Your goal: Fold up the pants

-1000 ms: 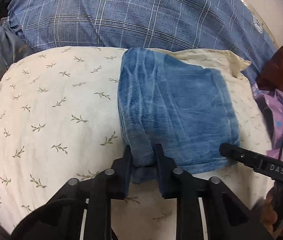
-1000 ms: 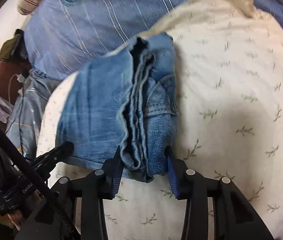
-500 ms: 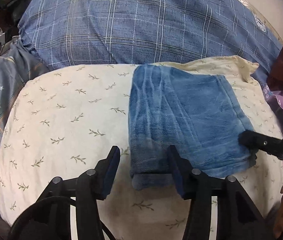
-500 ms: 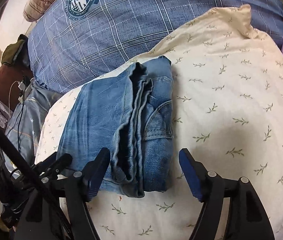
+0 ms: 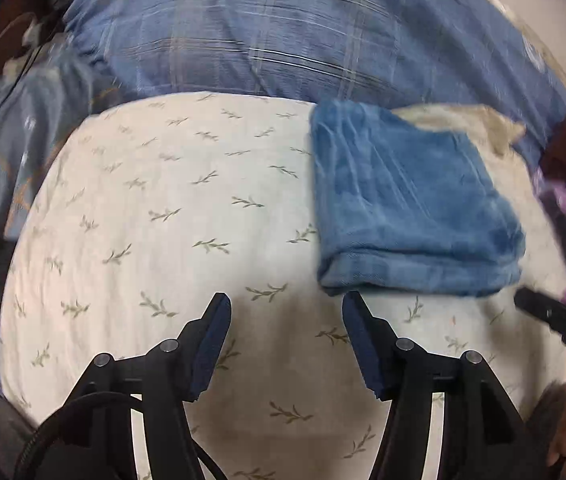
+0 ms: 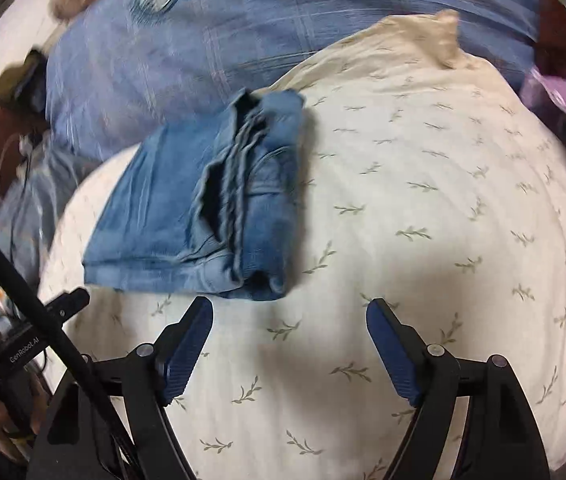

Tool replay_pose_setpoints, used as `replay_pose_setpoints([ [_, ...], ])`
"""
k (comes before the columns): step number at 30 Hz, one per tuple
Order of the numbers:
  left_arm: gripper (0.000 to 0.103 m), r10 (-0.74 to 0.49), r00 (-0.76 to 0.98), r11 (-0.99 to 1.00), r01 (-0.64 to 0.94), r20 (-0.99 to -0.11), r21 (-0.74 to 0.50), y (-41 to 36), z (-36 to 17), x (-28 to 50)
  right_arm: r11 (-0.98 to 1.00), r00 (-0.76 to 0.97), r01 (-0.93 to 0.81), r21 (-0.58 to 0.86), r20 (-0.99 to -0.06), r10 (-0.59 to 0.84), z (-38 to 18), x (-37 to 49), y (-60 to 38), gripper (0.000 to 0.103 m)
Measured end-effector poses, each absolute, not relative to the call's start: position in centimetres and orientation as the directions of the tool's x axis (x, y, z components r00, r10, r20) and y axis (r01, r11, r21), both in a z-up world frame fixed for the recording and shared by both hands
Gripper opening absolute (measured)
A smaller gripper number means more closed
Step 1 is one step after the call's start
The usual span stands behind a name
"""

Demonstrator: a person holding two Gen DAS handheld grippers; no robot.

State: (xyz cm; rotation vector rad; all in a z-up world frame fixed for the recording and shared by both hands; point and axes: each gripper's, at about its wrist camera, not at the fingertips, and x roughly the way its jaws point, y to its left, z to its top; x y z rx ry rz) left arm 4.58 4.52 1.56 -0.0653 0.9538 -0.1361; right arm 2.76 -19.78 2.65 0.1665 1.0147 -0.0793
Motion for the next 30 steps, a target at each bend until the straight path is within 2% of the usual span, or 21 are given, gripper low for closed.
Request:
replay_pose_setpoints([
  [3, 0.058, -0.105, 0.566, 0.991, 0.123, -0.818, -0.042, 3.2, 0.8, 4.9, 0.987, 0.471, 0.149, 0.054, -0.882, -0.022, 1.3, 3.7, -19.4, 0.077],
  [6, 0.055, -0.115, 0.551, 0.99, 0.127, -0.827, -0.053, 2.5, -0.2, 5.5, 0.989, 0.437, 0.144, 0.031, -0.899, -0.035, 0.6, 4.1, -19.4, 0.065],
  [8, 0.055, -0.147, 0.561, 0.987, 0.133, -0.815, -0.087, 2.3, 0.0, 6.0, 0.989, 0.46, 0.145, 0.032, -0.887, -0.039, 0.8, 4.5, -19.4, 0.06],
  [10, 0.055, -0.174, 0.578, 0.983, 0.143, -0.797, -0.112, 2.0, 0.5, 6.2, 0.989, 0.479, 0.144, 0.037, -0.877, -0.037, 1.0, 4.6, -19.1, 0.05],
  [13, 0.055, -0.175, 0.612, 0.983, 0.157, -0.771, -0.098, 1.3, 0.8, 6.1, 0.991, 0.495, 0.137, 0.009, -0.867, -0.06, 1.1, 4.9, -18.3, 0.042],
  [15, 0.046, -0.178, 0.617, 0.982, 0.158, -0.767, -0.101, 1.1, 0.6, 6.5, 0.991, 0.498, 0.134, 0.002, -0.865, -0.066, 0.9, 5.0, -18.0, 0.034],
  [16, 0.036, -0.19, 0.612, 0.98, 0.162, -0.768, -0.113, 1.0, 0.5, 6.7, 0.992, 0.497, 0.128, 0.016, -0.866, -0.05, 0.9, 5.1, -17.8, 0.026],
  [17, 0.031, -0.196, 0.607, 0.979, 0.16, -0.77, -0.123, 0.9, 0.4, 6.5, 0.992, 0.497, 0.124, 0.023, -0.867, -0.042, 0.9, 5.2, -17.7, 0.023],
  [30, 0.03, -0.209, 0.576, 0.976, 0.069, -0.79, -0.207, 1.3, -0.5, 7.9, 0.989, 0.504, 0.149, 0.009, -0.861, -0.068, 0.6, 5.5, -17.6, 0.024],
])
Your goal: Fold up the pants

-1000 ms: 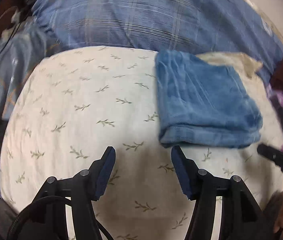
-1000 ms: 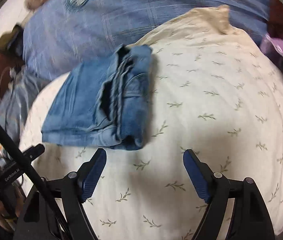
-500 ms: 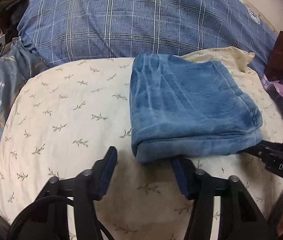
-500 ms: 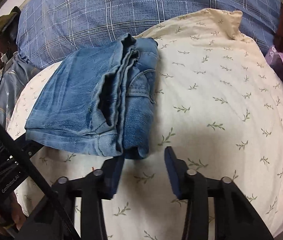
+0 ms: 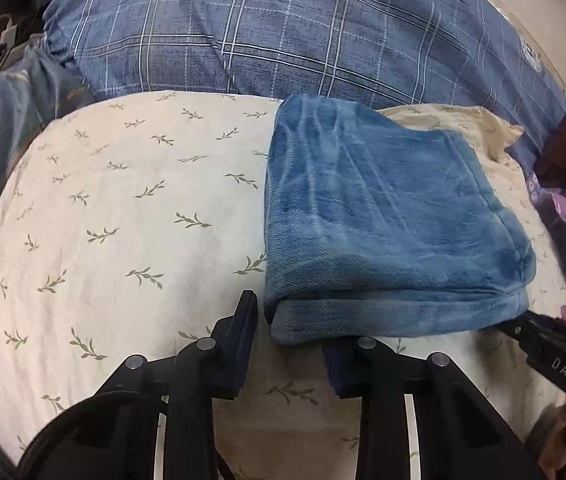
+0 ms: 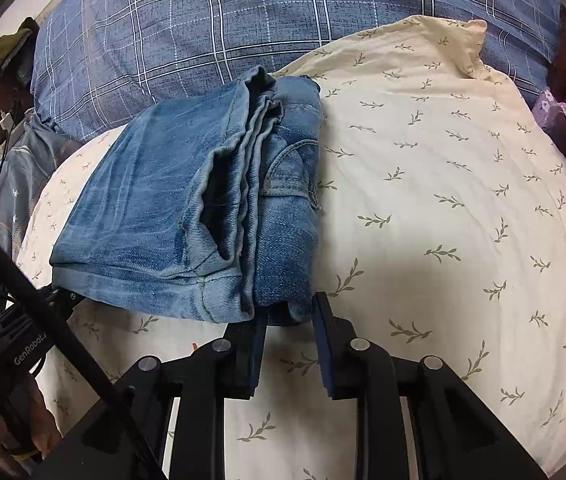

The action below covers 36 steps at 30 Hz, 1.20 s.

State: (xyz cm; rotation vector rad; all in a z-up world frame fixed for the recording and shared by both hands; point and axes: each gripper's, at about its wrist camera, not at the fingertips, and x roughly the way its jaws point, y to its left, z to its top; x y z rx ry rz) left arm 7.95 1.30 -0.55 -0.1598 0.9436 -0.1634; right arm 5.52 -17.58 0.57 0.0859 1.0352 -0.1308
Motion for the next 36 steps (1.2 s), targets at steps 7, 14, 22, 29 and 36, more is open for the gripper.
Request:
replay_pose_setpoints([
  [7, 0.032, -0.186, 0.588, 0.981, 0.065, -0.787, -0.184, 0.4, -0.8, 8.4, 0.988, 0.497, 0.156, 0.004, -0.864, -0.075, 0.2, 5.9, -17.5, 0.024],
  [14, 0.009, -0.202, 0.589, 0.978, 0.08, -0.782, -0.192, 0.3, -1.0, 8.5, 0.982, 0.499, 0.172, 0.075, -0.866, -0.021, 0.1, 6.2, -18.8, 0.008],
  [22, 0.008, -0.266, 0.531, 0.964, 0.122, -0.804, -0.238, 0.5, 0.6, 5.5, 0.969, 0.566, 0.202, 0.139, -0.825, 0.0, 2.8, 3.3, -20.7, 0.006],
  [29, 0.028, -0.217, 0.573, 0.975, 0.17, -0.79, -0.144, 0.0, 0.5, 4.6, 0.954, 0.509, 0.239, 0.183, -0.86, 0.037, 1.4, 3.5, -21.9, 0.023],
  [36, 0.043, -0.276, 0.589, 0.961, 0.165, -0.76, -0.222, 2.1, 2.3, 0.6, 0.91, 0.666, 0.261, 0.322, -0.742, 0.072, 4.7, -0.8, -23.7, 0.04],
])
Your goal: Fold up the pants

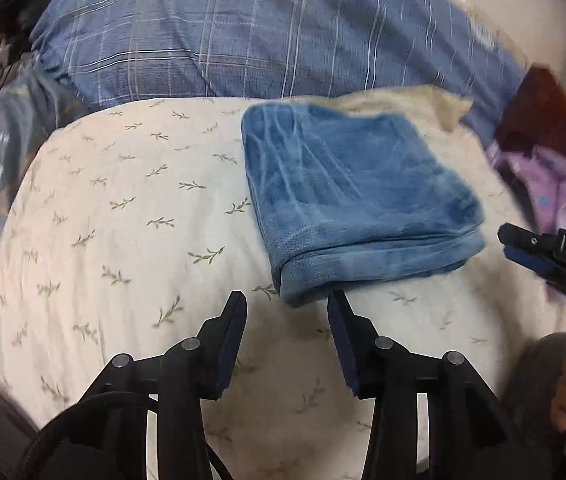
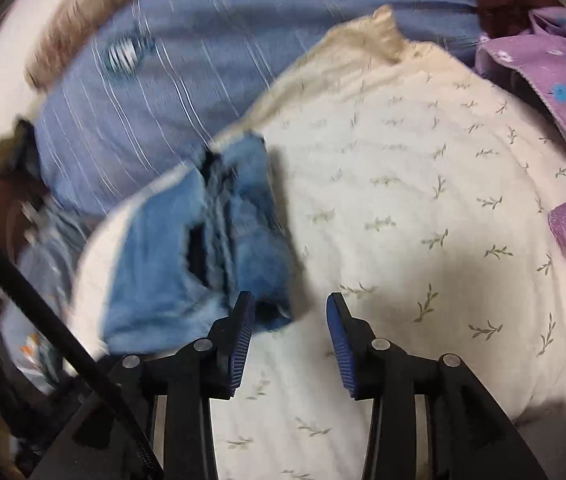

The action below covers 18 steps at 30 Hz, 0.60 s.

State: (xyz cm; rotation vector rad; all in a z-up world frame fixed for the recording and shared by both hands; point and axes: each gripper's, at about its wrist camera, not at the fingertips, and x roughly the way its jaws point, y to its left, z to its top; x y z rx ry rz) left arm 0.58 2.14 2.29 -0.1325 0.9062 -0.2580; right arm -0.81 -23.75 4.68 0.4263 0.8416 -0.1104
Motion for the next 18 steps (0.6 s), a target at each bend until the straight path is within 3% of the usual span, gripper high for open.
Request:
replay_pose_setpoints([
  [2, 0.045, -0.299, 0.614, 0.953, 0.153, -0.731, -0.261, 3.1, 3.2, 0.5, 0.9, 0.708, 0.223, 0.375, -0.697, 0.115, 5.5, -0.8, -23.7, 0.041],
  [5, 0.049, -0.337, 0.624, 0.93, 0.103, -0.705, -0.354, 4.7, 4.0, 1.5, 0.871, 0.696, 0.114, 0.477, -0.665, 0.273, 5.5, 1.3, -22.6, 0.056],
  [7, 0.05, -0.351, 0.601, 0.919, 0.073, -0.718, -0.387, 5.2, 3.7, 3.0, 0.889, 0.679, 0.112, 0.445, -0.687, 0.258, 5.2, 2.9, -21.6, 0.069],
  [9, 0.05, -0.375, 0.556, 0.912, 0.081, -0.742, -0.401, 5.1, 3.0, 5.2, 0.914, 0.638, 0.124, 0.387, -0.736, 0.225, 4.3, 4.1, -20.3, 0.07],
  [11, 0.047, -0.399, 0.518, 0.907, 0.102, -0.756, -0.409, 4.8, 1.8, 6.3, 0.934, 0.611, 0.129, 0.332, -0.769, 0.189, 3.6, 4.4, -19.3, 0.065],
  [13, 0.039, -0.432, 0.492, 0.89, 0.1, -0.756, -0.444, 4.8, 0.4, 6.3, 0.966, 0.603, 0.135, 0.222, -0.792, 0.098, 3.5, 4.4, -18.6, 0.037],
  [15, 0.027, -0.445, 0.506, 0.882, 0.109, -0.738, -0.458, 4.6, 0.3, 6.3, 0.975, 0.601, 0.122, 0.186, -0.795, 0.077, 3.7, 3.8, -18.4, 0.024],
  [18, 0.024, -0.41, 0.538, 0.909, 0.18, -0.736, -0.375, 3.4, 1.1, 6.0, 0.97, 0.61, 0.136, 0.201, -0.789, 0.078, 4.0, 3.2, -19.3, 0.016],
])
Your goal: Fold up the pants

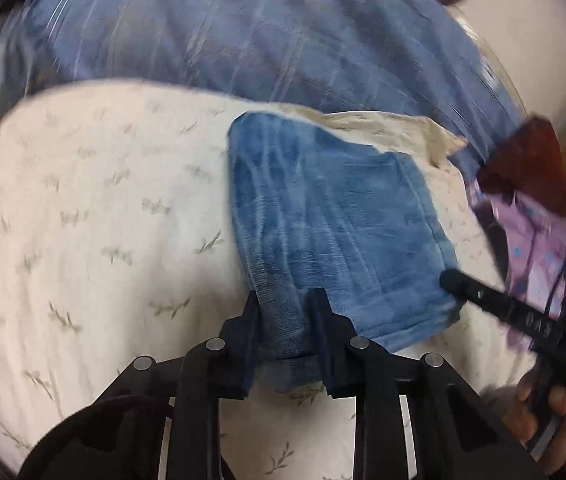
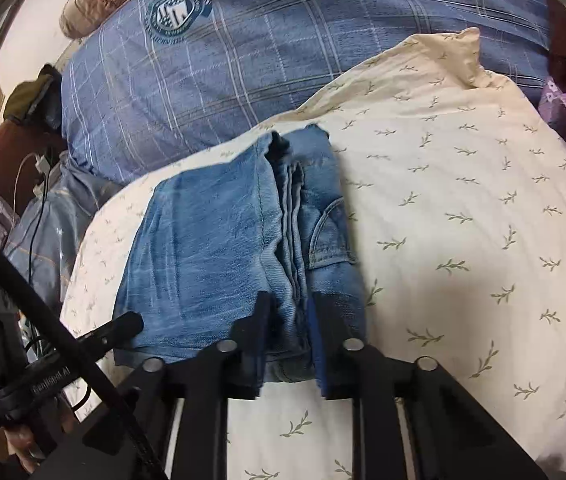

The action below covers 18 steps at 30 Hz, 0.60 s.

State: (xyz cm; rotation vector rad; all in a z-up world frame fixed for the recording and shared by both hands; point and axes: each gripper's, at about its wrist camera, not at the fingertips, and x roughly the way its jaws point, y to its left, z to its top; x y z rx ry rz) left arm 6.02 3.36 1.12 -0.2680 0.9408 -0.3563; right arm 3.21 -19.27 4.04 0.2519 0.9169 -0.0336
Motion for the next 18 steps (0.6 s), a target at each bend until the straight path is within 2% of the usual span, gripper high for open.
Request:
replay_pose_setpoints([
  [3, 0.027, -0.366, 0.543, 0.93, 0.193, -0.755, -0.313, 2.6, 0.7, 5.9, 0.962, 0.557, 0.169, 0.216, -0.826, 0.088, 2.4, 4.3, -20.1, 0.017],
  [5, 0.029, -0.362, 0.542, 0.931, 0.18, -0.758, -0.316, 2.8, 1.1, 5.9, 0.96, 0.549, 0.166, 0.224, -0.83, 0.099, 2.5, 4.6, -20.0, 0.025],
  [6, 0.033, -0.361, 0.548, 0.931, 0.175, -0.754, -0.319, 3.0, 1.9, 6.0, 0.959, 0.56, 0.164, 0.232, -0.822, 0.103, 3.1, 4.3, -19.9, 0.036],
  [7, 0.038, -0.364, 0.555, 0.93, 0.173, -0.748, -0.324, 3.3, 2.6, 6.1, 0.955, 0.578, 0.152, 0.255, -0.807, 0.124, 3.9, 4.0, -19.9, 0.053],
  [8, 0.052, -0.369, 0.566, 0.927, 0.167, -0.737, -0.336, 3.7, 3.6, 6.2, 0.948, 0.606, 0.13, 0.291, -0.78, 0.157, 5.1, 3.5, -19.9, 0.063],
  [9, 0.061, -0.371, 0.575, 0.925, 0.162, -0.729, -0.344, 3.9, 4.4, 6.4, 0.943, 0.625, 0.11, 0.314, -0.76, 0.18, 6.0, 3.5, -20.0, 0.079],
  [10, 0.062, -0.371, 0.579, 0.924, 0.156, -0.726, -0.348, 4.1, 5.1, 7.0, 0.942, 0.632, 0.099, 0.322, -0.751, 0.191, 6.7, 3.7, -20.0, 0.082],
  [13, 0.062, -0.363, 0.566, 0.926, 0.126, -0.74, -0.357, 4.3, 6.2, 9.6, 0.95, 0.598, 0.072, 0.303, -0.776, 0.202, 9.1, 7.3, -19.7, 0.082],
  [18, 0.062, -0.351, 0.491, 0.928, 0.068, -0.797, -0.367, 3.5, 4.1, 18.0, 0.964, 0.544, 0.04, 0.263, -0.815, 0.2, 8.4, 15.5, -19.4, 0.081],
])
